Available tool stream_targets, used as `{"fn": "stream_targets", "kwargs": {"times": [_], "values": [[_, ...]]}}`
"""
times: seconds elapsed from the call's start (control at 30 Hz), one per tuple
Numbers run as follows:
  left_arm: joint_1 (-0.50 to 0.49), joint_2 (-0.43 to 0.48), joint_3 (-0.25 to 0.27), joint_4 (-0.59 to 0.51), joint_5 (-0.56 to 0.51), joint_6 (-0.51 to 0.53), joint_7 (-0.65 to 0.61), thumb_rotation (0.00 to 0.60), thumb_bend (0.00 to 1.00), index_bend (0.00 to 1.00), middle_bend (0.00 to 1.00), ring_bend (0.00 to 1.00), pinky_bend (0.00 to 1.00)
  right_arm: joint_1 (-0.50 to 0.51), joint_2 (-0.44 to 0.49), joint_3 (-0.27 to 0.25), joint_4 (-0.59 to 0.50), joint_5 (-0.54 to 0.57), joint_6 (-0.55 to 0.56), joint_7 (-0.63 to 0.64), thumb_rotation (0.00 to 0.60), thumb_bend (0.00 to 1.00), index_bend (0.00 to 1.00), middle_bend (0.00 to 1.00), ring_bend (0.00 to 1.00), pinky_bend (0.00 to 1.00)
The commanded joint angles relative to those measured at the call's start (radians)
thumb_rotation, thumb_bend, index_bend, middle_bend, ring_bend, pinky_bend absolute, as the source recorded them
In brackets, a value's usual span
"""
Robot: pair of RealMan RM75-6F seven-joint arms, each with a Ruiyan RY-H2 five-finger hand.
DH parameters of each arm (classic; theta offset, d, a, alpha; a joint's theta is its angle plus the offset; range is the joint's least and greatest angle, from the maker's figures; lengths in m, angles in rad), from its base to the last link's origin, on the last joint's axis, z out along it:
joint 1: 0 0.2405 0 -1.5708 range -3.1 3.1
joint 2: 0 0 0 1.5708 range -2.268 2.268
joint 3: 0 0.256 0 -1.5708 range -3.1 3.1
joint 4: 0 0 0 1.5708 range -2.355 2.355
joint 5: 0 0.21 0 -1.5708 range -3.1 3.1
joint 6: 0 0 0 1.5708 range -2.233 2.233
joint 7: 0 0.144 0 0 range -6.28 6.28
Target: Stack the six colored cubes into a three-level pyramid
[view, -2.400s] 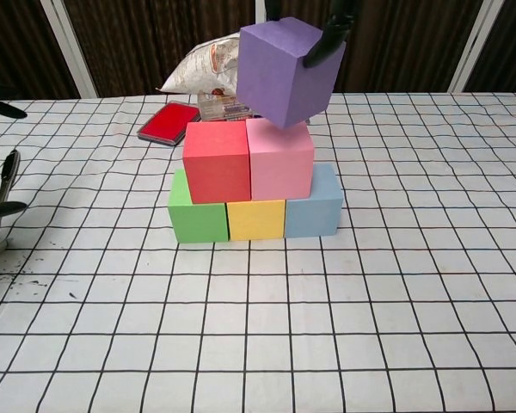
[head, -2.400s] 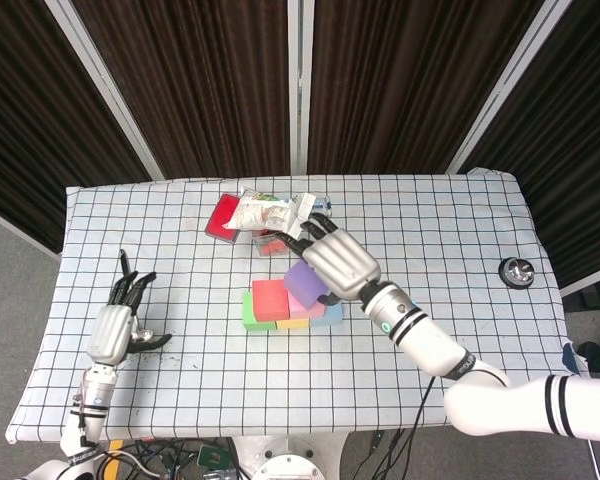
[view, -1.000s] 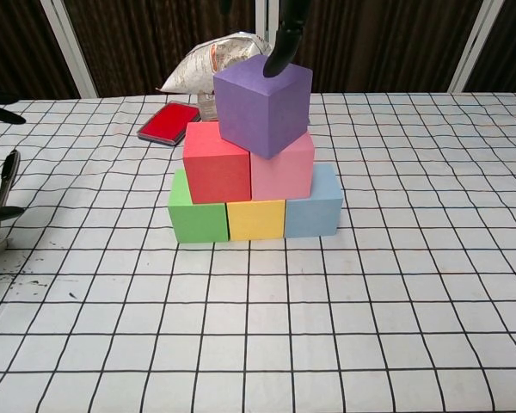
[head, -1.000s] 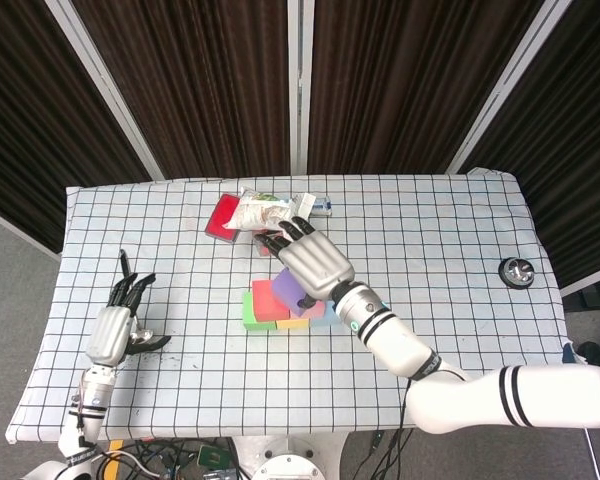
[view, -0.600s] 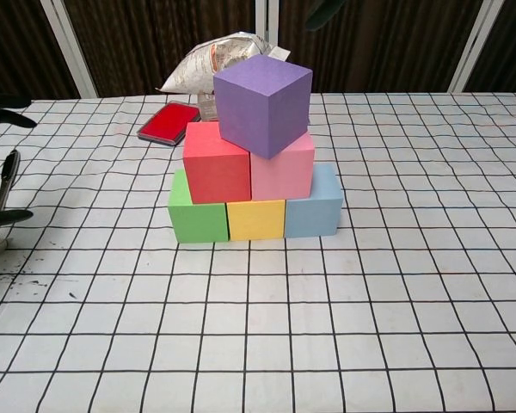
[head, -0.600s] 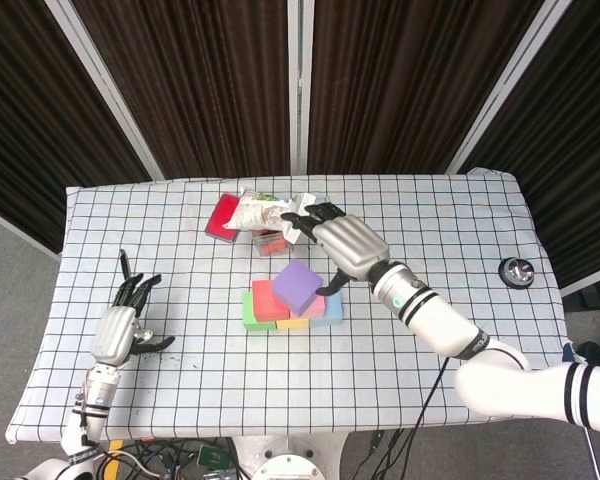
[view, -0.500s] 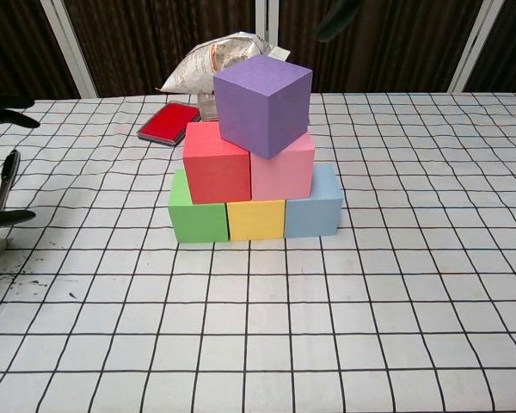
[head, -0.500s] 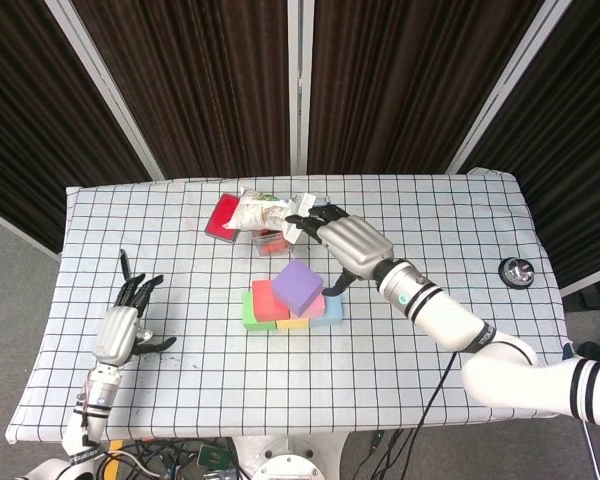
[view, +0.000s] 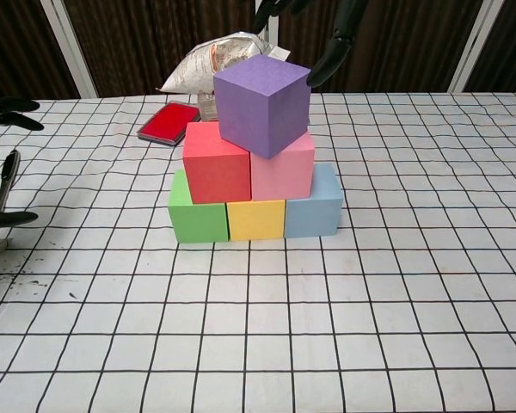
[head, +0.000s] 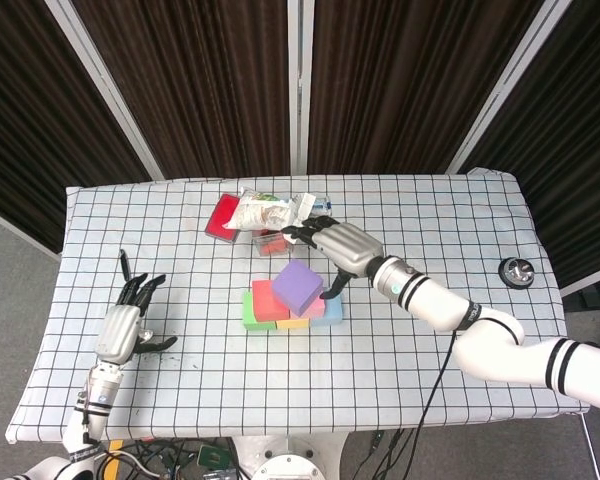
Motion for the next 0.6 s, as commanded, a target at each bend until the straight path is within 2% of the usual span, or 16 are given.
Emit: {"fn": "stream_targets", "kwargs": {"times": [0.03,0.4,0.6], "values": [[0.001,0.001,0.001,0.001,0.000,0.000,-0.003,0.600,0.00,0.09,0.13,0.00,0.01,-0.015,-0.025,0.016,0.011,-0.061,-0.002,0.043,0.600,0.00,0.00,0.16,0.00,0.00],[0.000,0.002,0.006,0.001,0.005,0.000,-0.006,0.600,0.00,0.09,0.13,0.00,0.01,0.010,-0.027,0.012,0.029,-0.175,-0.050,0.128,0.600,0.00,0.00,0.17,0.00,0.00],[0.000,0.000,0.005,0.006,0.003,-0.001,-0.009,0.600,0.00,0.09,0.13,0.00,0.01,0.036,-0.028,-0.009,0.054,-0.208,-0.044,0.110,0.600,0.00,0.00,0.17,0.00,0.00]]}}
